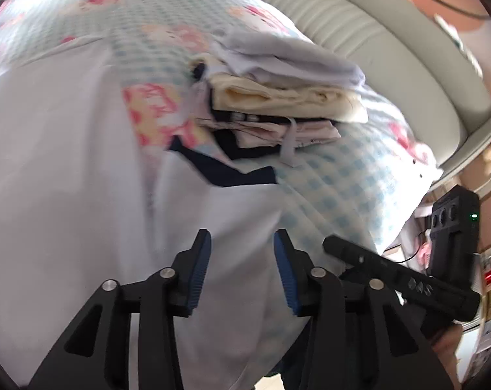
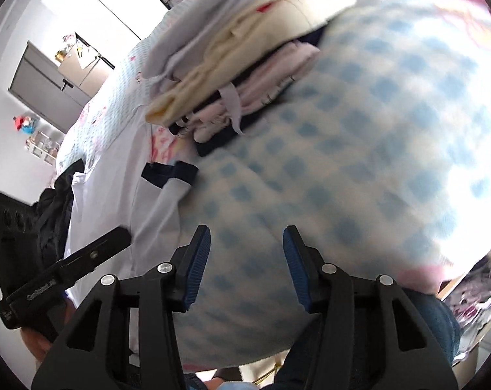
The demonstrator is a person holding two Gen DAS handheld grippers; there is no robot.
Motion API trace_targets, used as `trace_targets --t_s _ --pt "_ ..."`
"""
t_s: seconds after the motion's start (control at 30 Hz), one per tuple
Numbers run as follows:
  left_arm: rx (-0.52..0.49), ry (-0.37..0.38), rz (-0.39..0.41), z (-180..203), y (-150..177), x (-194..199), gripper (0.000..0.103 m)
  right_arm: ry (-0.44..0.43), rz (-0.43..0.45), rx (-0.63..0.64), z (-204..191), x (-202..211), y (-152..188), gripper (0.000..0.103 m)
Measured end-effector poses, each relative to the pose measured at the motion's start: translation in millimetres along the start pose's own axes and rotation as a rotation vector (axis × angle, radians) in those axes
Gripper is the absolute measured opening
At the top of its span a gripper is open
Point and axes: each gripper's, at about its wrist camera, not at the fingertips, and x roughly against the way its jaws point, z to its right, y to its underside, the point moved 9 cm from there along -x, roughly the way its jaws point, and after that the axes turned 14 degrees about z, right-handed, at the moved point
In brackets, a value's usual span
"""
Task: Fold clothes
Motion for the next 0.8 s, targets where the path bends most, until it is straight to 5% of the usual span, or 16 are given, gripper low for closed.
trace_targets --t_s 0.07,0.2,0.23,0.27,0.33,0.53,0.67,0.8 --pt "-0.002 0.009 -0.020 9 0 -12 0.058 -0.009 -0.009 -0.009 2 1 0 0.048" --pt "-0.051 -0.019 -0.058 15 5 -39 0.057 -0.009 -0.008 0.036 -10 -4 -1 0.049" --pt "-0.068 -0.044 -0.071 12 7 -45 0.042 -0.008 -0.010 0.047 -13 -6 0 0.050" --pt "-0.083 -0.065 -0.072 10 7 -48 0.014 -0.008 -0.013 0.057 -15 -8 0 0.050" --pt "-0.068 -0.060 -0.020 7 -1 -37 0.004 -0.010 -0.027 0.069 -22 -14 3 0.053" --pt "0.257 0.006 0.309 -43 -34 64 0.004 -0.096 -0.022 0.099 -57 -20 3 0.054" --pt "0.434 -0.114 0.272 -117 1 81 0.004 -0.179 -0.069 0.178 -99 -32 20 0.054" --pt "0.524 -0.141 0.260 -150 27 99 0.004 -0.189 -0.170 0.268 -123 -49 60 0.054"
